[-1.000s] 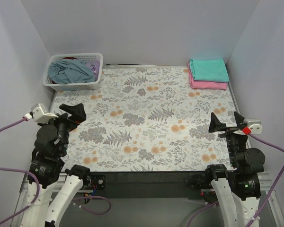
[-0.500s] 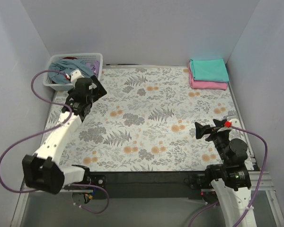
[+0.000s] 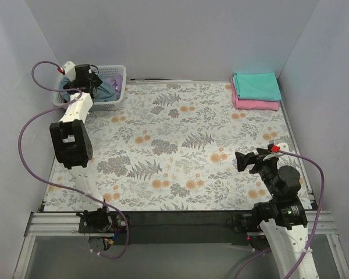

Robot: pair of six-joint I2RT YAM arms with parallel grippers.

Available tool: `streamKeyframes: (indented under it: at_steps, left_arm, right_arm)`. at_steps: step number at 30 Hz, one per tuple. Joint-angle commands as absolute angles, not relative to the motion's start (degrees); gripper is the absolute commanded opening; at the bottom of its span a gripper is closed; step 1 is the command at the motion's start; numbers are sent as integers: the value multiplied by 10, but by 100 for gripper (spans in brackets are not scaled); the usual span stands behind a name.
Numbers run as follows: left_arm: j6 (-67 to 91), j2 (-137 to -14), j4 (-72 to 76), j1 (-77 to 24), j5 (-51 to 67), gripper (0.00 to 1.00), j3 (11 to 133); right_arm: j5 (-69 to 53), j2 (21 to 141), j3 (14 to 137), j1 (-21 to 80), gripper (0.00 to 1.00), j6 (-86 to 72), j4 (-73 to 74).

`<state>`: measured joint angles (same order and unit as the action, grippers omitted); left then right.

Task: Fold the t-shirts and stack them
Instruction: Grab the tshirt from the pile, then move the tshirt to the center of the board

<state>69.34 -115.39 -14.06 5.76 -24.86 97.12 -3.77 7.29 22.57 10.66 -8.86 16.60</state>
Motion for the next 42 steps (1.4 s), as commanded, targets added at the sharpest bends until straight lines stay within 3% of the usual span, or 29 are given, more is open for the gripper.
streamKeyframes:
  at_steps: [1,5,7,9,10,12,13,15,28,38,42]
  left_arm:
    - [682,-1209,-127,80,-265,90,1058]
    - [703,-1296,-127,98,-233,87,1123]
    - [715,-1309,-127,101,-210,80,1138]
    - [717,-1310,-127,101,-197,59,1143]
    - [719,-1304,-125,101,-186,35,1141]
    - [717,-1276,-115,101,-171,20,1135]
    - [715,-1265,-111,101,-161,5,1133]
    - [715,-1238,-102,101,-155,0,1129]
    - [727,-1053,-118,41,26,0,1159]
    - [636,-923,-206,-204,73,0,1139]
    - [632,-864,-233,-259,112,0,1103]
  right_arm:
    - [-52,90,221,111,98,-93,148]
    - [-58,104,220,112,98,-93,148]
    - [-62,112,221,112,98,-93,149]
    - [-64,117,221,112,98,-93,149]
    - [-64,120,221,112,98,-93,149]
    - [-67,121,221,112,98,-92,151]
    - [-67,122,221,113,98,-92,150]
    - [-67,122,221,112,98,-92,151]
    - [-64,107,224,113,98,-91,149]
    - [-106,127,293,112,98,-87,156]
    - [-122,160,352,112,98,-69,189]
